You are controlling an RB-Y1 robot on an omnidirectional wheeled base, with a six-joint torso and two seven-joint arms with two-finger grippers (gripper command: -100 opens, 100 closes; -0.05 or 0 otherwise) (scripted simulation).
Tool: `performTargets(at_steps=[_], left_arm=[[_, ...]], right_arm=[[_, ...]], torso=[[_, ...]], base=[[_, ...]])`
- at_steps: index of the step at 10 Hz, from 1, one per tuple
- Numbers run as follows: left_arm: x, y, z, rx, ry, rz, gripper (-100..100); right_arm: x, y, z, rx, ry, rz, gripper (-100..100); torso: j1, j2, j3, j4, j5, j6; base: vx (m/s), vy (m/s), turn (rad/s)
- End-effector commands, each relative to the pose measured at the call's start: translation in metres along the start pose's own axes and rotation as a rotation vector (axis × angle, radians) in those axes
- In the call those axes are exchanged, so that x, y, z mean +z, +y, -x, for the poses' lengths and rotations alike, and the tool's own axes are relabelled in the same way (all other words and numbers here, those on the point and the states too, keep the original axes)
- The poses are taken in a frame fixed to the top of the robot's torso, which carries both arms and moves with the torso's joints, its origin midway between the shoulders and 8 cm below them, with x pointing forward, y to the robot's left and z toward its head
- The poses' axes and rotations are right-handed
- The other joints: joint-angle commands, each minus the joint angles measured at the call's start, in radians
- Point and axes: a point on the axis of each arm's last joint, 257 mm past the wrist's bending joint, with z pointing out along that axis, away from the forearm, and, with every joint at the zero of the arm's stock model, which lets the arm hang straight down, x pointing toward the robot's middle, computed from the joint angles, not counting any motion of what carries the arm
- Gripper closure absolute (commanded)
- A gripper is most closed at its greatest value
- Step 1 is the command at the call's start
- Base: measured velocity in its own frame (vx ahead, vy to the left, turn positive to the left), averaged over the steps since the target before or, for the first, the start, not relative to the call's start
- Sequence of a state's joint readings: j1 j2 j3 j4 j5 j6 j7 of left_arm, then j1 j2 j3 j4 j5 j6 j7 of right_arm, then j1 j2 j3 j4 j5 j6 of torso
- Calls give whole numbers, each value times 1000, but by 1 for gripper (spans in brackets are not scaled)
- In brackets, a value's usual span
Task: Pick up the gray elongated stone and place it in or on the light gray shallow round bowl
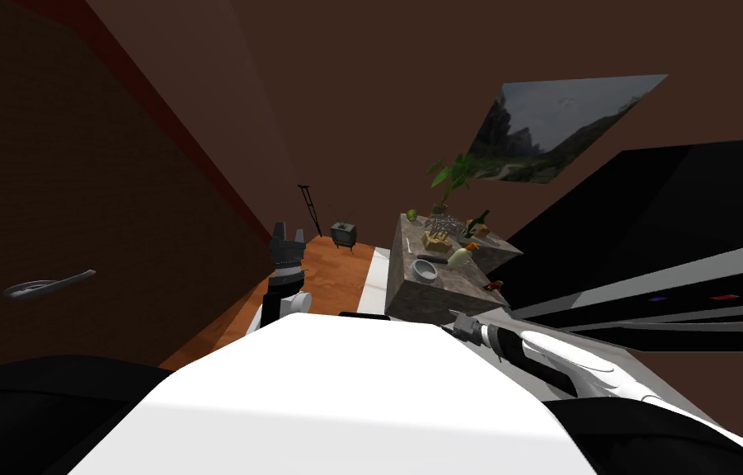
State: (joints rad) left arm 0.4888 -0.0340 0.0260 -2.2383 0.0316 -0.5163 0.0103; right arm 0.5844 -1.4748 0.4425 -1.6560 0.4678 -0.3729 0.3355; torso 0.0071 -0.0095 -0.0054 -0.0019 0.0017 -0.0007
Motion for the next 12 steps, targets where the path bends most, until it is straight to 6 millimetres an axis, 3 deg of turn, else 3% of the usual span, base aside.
performTargets(at_steps=[1,4,9,11,12], left_arm=[[0,0,0,0,0,0,0],[0,0,0,0,0,0,0],[0,0,0,0,0,0,0],[0,0,0,0,0,0,0],[0,0,0,0,0,0,0]], right_arm=[[-11,-18,-10,-61,55,-20,-100],[-42,-61,-35,-212,183,-62,-100],[-84,-109,-47,-378,323,-95,-100],[-112,-136,-55,-490,417,-103,-100],[-114,-139,-54,-497,424,-104,-100]], torso=[[0,0,0,0,0,0],[-3,0,0,0,0,0],[-3,-3,-2,-1,-1,0],[-5,-1,0,0,-1,0],[-4,-5,-3,-1,-1,0]], base=[[106,84,16],[139,52,45],[142,48,47],[180,29,90],[190,18,32]])
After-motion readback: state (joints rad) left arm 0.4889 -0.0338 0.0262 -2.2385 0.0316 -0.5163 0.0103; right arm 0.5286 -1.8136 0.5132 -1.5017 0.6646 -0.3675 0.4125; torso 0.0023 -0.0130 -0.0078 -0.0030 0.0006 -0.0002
